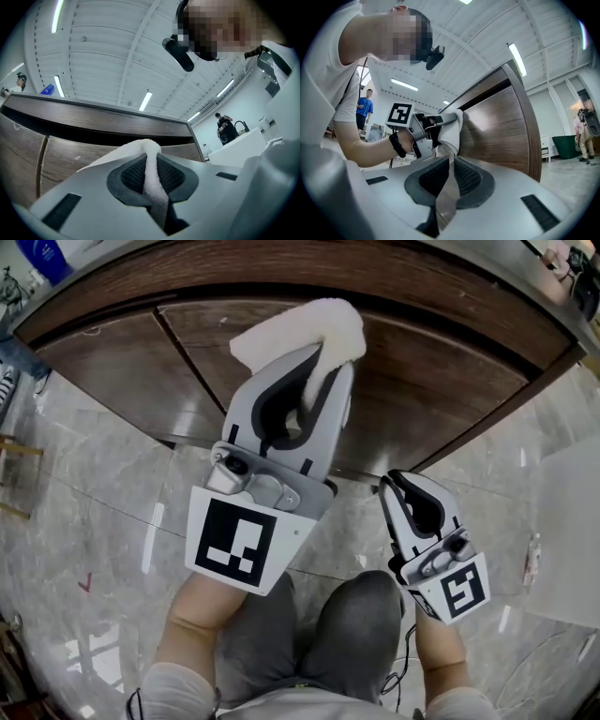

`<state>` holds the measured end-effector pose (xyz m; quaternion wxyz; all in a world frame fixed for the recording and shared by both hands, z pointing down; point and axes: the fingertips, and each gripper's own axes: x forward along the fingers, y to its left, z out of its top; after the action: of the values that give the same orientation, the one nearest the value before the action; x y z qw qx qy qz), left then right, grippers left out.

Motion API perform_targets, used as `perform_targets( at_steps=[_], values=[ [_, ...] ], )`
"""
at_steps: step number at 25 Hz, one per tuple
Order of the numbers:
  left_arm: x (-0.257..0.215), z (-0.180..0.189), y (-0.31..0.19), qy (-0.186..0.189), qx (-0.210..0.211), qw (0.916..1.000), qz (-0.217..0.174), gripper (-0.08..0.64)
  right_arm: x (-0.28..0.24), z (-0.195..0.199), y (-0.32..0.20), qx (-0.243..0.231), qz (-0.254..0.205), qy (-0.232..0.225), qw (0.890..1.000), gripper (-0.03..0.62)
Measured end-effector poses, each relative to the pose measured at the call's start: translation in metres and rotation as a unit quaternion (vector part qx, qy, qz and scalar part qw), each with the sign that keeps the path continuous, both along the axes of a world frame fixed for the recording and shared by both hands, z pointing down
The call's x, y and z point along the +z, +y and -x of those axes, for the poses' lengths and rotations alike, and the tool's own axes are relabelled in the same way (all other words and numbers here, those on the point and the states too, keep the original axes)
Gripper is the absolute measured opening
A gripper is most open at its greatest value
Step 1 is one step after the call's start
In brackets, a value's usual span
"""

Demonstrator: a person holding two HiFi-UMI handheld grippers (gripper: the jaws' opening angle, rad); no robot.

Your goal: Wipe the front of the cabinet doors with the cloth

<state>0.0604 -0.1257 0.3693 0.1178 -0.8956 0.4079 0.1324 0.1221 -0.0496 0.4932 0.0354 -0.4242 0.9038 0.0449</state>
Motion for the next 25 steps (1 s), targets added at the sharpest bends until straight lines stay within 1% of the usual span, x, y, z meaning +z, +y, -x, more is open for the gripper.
perform_targets(
  at_steps=[3,7,11,17,21,25],
  values=[
    [-0.001,-0.014,0.005,0.002,0.007,1.0,-0.007,0.057,-0.001,-0.017,0.004,0.014,-0.003,-0.003,1.0,0.055],
    [-0.001,-0.041,0.015,-0.003,0.027,0.9996,-0.008,0.057,0.0,-0.038,0.011,0.031,-0.003,-0.007,0.999,0.055],
    [-0.002,-0.072,0.024,-0.009,0.056,0.9983,-0.011,0.057,-0.001,-0.052,0.015,0.047,-0.002,-0.01,0.999,0.055],
    [0.0,-0.12,0.041,-0.015,0.102,0.9946,-0.001,0.057,0.002,-0.075,0.027,0.062,0.0,-0.007,0.998,0.055],
    [-0.001,-0.14,0.046,-0.018,0.124,0.9921,-0.002,0.057,-0.001,-0.089,0.03,0.074,-0.001,-0.007,0.997,0.055],
    [-0.001,-0.156,0.051,-0.012,0.139,0.9903,-0.003,0.057,0.002,-0.101,0.036,0.083,0.001,-0.005,0.997,0.055]
  ],
)
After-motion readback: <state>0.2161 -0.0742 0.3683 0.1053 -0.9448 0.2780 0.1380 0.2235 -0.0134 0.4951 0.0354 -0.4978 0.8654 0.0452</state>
